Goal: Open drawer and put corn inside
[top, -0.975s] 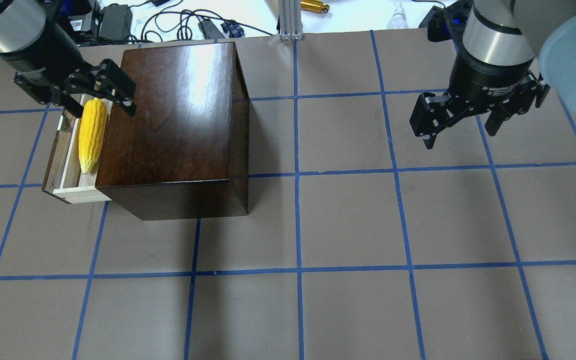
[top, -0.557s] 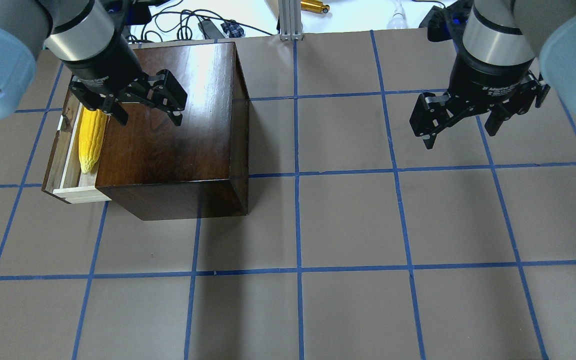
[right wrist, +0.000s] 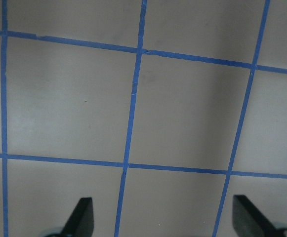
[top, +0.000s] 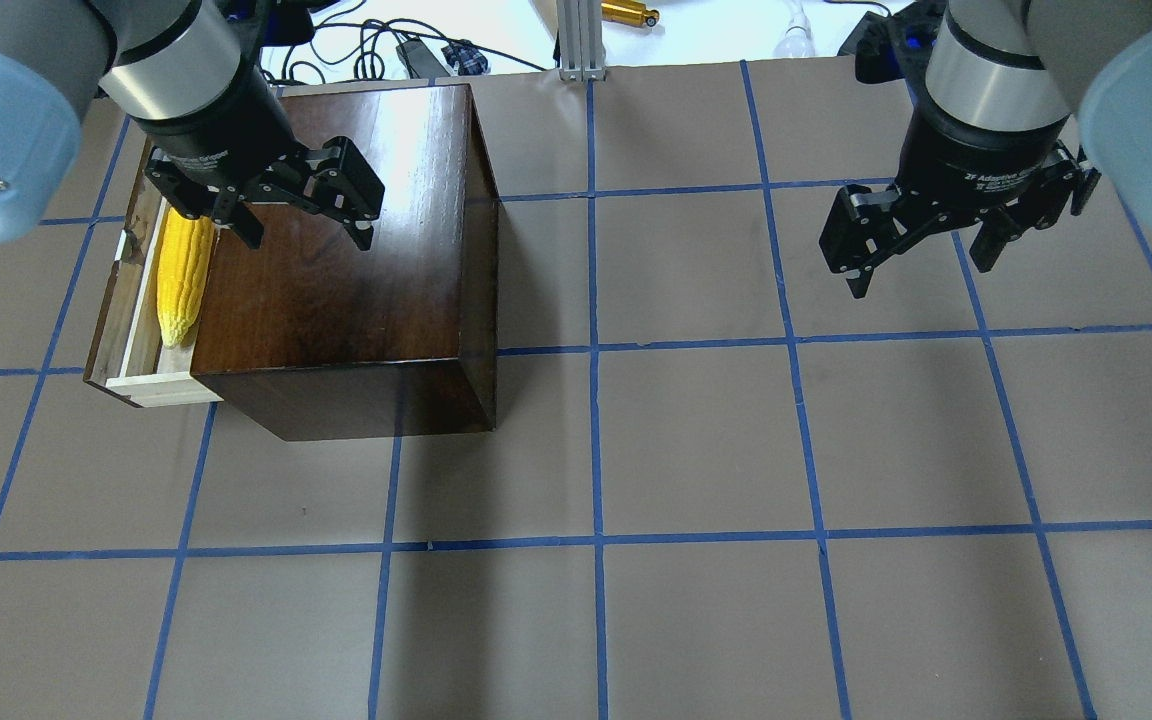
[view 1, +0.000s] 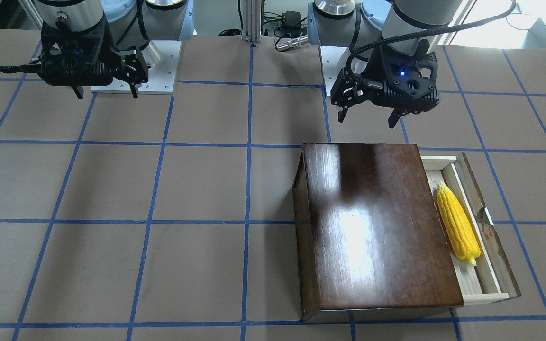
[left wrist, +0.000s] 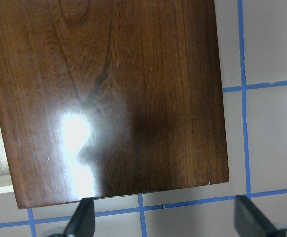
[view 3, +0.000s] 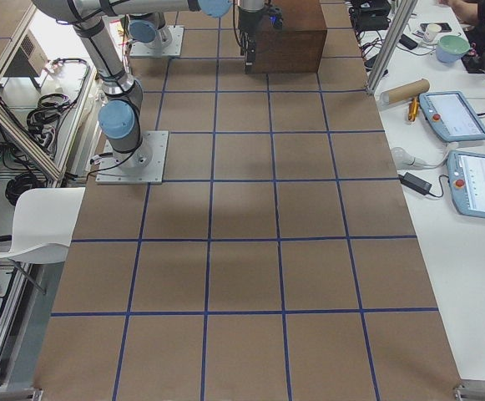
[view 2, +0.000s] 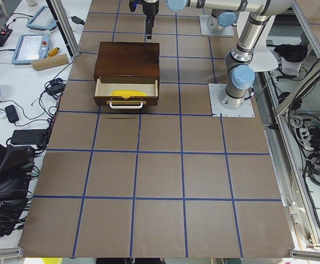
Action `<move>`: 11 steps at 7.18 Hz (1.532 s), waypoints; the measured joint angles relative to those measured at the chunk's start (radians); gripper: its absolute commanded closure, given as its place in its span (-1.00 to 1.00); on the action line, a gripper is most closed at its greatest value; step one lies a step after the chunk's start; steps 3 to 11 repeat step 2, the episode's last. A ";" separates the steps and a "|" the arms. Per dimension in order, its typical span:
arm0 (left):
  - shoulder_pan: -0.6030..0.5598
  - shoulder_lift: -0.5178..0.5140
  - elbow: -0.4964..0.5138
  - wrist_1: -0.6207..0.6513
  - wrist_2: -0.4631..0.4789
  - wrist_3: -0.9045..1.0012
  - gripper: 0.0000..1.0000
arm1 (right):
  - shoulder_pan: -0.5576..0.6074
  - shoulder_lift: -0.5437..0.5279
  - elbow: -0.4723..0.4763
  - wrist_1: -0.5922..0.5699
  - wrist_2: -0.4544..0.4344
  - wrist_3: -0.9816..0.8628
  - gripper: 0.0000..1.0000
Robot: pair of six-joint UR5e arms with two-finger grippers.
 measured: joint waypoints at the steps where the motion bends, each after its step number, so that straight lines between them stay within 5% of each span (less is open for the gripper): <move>1: 0.000 0.004 -0.002 -0.001 0.001 0.000 -1.00 | 0.000 0.000 0.000 0.000 0.000 0.000 -1.00; 11: 0.000 0.008 -0.005 -0.004 0.001 0.000 -1.00 | 0.000 0.000 0.000 0.000 0.000 0.000 -1.00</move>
